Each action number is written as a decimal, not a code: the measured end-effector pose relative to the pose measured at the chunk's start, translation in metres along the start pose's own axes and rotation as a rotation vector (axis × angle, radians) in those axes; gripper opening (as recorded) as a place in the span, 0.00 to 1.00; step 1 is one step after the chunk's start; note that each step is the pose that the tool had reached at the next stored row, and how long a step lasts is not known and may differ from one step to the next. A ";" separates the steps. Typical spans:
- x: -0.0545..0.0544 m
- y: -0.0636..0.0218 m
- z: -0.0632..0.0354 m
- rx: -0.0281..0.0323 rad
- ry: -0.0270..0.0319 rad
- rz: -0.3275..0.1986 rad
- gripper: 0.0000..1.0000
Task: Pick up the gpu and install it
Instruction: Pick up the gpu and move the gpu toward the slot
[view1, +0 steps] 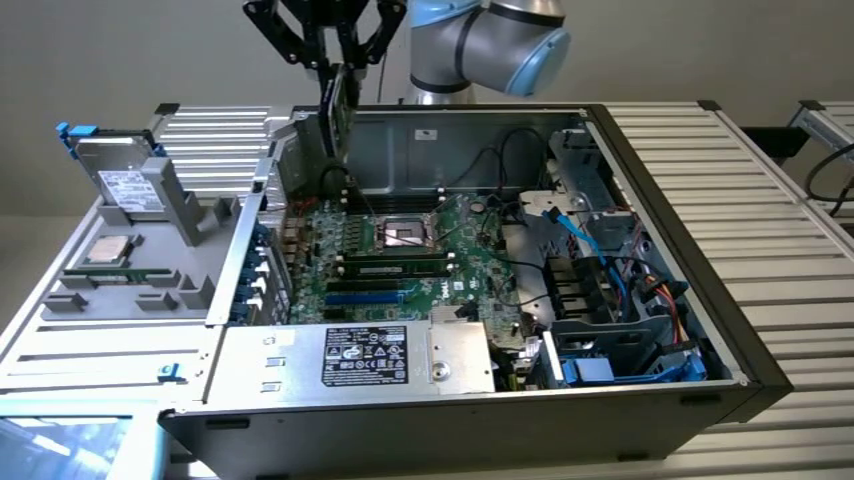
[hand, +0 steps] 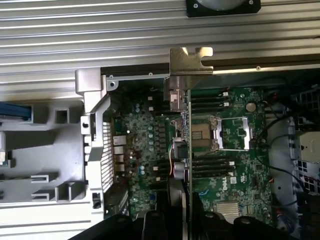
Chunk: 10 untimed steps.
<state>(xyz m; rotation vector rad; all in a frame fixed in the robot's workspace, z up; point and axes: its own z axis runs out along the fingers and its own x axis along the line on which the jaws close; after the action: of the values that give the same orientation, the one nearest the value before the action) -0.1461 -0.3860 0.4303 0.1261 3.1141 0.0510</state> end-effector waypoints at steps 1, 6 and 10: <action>-0.005 -0.0004 0.0001 0.0001 0.0001 0.000 0.29; -0.028 -0.0022 0.0006 0.0001 0.0001 0.000 0.29; -0.046 -0.0035 0.0011 0.0001 0.0001 0.000 0.29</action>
<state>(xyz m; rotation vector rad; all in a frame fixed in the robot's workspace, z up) -0.1003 -0.3932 0.4301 0.1259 3.1143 0.0509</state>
